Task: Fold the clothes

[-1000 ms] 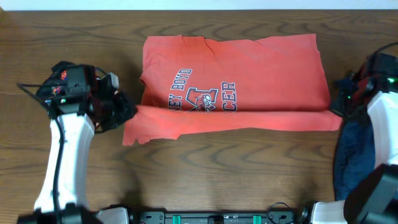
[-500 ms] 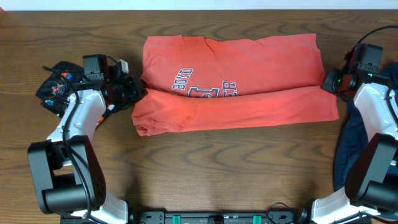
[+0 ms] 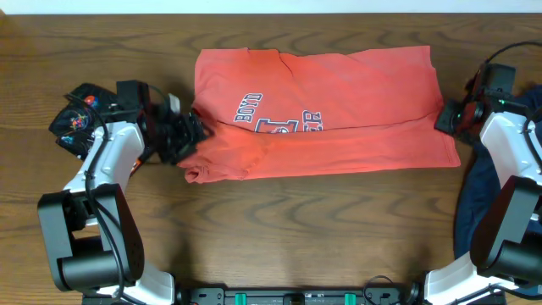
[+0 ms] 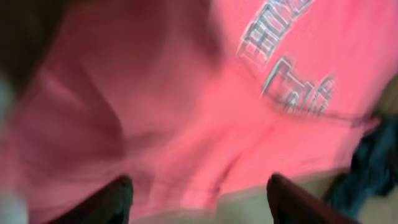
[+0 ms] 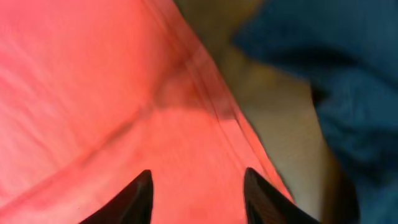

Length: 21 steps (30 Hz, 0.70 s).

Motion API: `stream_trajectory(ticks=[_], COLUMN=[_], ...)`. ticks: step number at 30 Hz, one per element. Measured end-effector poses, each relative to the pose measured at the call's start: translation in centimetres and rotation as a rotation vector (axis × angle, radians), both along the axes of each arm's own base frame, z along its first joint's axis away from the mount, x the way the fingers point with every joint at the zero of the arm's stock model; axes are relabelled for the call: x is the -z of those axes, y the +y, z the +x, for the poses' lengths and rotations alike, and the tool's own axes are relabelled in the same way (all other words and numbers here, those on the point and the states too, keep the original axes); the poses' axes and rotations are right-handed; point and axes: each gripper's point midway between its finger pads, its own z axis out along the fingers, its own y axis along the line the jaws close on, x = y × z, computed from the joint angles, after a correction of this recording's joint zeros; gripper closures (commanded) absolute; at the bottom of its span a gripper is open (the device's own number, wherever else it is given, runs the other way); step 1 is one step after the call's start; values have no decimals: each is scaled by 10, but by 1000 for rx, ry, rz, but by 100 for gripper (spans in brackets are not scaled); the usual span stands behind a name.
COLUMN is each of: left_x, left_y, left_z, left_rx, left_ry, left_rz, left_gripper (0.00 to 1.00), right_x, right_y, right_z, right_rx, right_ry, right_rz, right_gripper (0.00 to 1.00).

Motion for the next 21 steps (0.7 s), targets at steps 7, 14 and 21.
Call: stream_trajectory(ticks=[7, 14, 21], left_x=[11, 41, 56], left_y=[-5, -5, 16], left_z=[-46, -63, -67], left_rx=[77, 153, 178], left_ry=[154, 171, 180], left_rz=[12, 157, 331], left_gripper=[29, 34, 53], right_x=[34, 64, 65], right_y=[2, 5, 5], right_z=[-23, -38, -39], right_rx=[8, 10, 10], right_ry=[50, 56, 55], right_rz=[-10, -18, -18], right_gripper=[67, 70, 71])
